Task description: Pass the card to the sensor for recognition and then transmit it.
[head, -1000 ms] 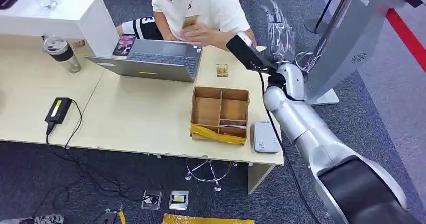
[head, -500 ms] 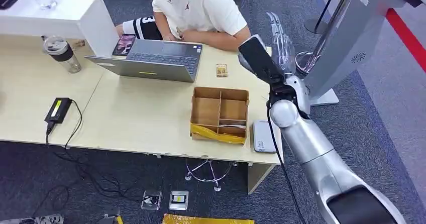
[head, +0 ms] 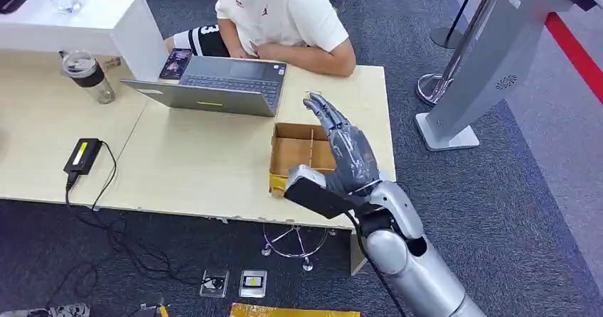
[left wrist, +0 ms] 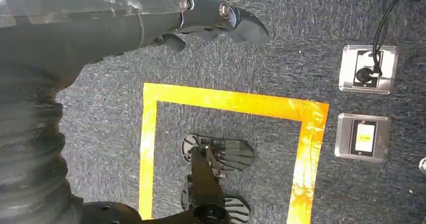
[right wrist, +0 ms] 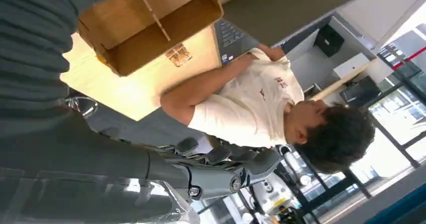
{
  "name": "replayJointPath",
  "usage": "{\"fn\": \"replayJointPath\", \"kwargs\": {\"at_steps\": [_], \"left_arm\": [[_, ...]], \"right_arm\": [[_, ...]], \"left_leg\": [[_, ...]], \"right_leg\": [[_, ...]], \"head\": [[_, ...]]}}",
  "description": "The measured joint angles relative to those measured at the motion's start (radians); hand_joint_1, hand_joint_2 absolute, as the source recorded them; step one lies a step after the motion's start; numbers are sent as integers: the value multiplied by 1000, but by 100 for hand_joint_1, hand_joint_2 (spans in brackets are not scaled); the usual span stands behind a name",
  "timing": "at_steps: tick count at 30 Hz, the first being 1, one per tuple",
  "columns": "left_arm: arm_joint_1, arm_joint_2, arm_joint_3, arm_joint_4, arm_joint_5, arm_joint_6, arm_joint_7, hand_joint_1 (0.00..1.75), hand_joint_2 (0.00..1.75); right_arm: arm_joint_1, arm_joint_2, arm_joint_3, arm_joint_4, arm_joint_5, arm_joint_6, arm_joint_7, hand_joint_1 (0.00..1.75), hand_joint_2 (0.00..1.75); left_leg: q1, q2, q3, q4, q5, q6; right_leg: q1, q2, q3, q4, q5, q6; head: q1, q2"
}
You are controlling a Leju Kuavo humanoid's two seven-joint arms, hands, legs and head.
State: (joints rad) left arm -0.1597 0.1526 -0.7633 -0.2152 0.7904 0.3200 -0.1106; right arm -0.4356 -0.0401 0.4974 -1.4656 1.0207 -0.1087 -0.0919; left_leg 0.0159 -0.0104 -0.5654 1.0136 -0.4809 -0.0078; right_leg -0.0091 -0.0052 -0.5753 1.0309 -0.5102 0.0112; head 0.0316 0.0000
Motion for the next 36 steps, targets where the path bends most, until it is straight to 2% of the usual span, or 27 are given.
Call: {"fn": "replayJointPath", "kwargs": {"at_steps": [12, 36], "left_arm": [[-3, -3, 1, 0, 7, 33, 9, 0, 175], [-5, -17, 1, 0, 2, 61, 10, 0, 175]], "right_arm": [[59, -2, 82, 12, 150, -81, 31, 0, 175], [62, -25, 102, 87, 192, -77, 130, 0, 175]], "left_leg": [[0, 0, 0, 0, 0, 0], [0, 0, 0, 0, 0, 0]], "right_leg": [[0, 0, 0, 0, 0, 0], [0, 0, 0, 0, 0, 0]], "head": [[0, 0], [0, 0]]}}
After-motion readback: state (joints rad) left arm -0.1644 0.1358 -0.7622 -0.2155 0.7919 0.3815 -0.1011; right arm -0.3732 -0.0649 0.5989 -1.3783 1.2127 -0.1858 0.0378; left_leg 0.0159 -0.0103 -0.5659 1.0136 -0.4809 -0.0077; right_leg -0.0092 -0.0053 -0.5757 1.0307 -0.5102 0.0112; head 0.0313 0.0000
